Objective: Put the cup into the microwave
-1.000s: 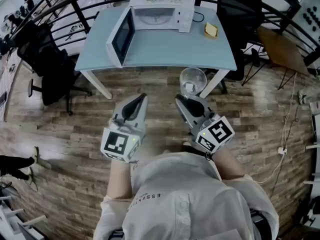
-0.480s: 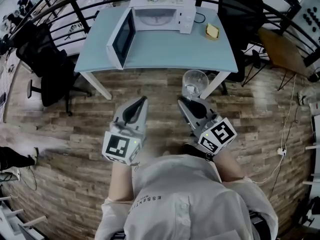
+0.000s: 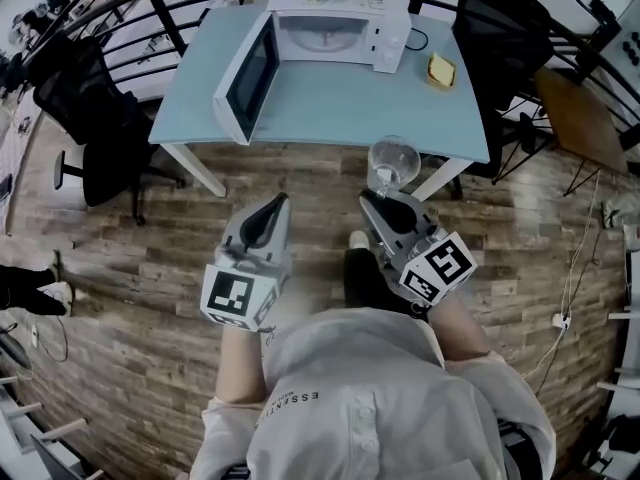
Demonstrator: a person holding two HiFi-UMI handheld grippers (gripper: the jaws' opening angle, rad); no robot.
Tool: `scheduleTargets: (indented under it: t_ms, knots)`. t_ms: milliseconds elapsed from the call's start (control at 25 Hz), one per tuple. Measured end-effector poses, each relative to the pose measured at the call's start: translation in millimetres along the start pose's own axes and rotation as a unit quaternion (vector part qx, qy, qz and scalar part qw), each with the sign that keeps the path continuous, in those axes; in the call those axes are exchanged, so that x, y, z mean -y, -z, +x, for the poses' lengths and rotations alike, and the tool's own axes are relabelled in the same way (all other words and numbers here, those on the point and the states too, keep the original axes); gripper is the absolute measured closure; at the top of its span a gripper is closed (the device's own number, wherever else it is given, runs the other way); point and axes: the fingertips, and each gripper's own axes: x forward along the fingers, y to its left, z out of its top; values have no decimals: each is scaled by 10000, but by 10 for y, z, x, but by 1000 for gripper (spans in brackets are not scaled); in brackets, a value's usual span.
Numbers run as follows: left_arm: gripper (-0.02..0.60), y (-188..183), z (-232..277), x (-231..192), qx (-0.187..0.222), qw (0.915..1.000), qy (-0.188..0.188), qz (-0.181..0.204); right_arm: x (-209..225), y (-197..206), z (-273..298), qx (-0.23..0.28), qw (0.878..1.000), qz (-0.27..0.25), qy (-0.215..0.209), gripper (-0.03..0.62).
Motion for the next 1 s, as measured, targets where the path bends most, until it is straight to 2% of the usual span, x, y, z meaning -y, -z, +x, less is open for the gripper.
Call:
scheduleTargets:
  t_ms: [280,600,840,1000]
  knots:
    - [580,23,668,-352,-135,9994,-314,30,685,16,487,-3,9993,105,-352,562]
    - [580,-170,1787,-759,-186,9981,-595,-1,1733,-162,1044,-73,9972,105,-734,562]
    - [580,-154,2479,-1007,-82,9979,-644,-56,2407,-127,1447,-164,9953,93,-949,562]
    - [580,-39,2778,-1154,-207,9972,-706,-131,2692,-74,1670,-259,9940,130,-1059,562]
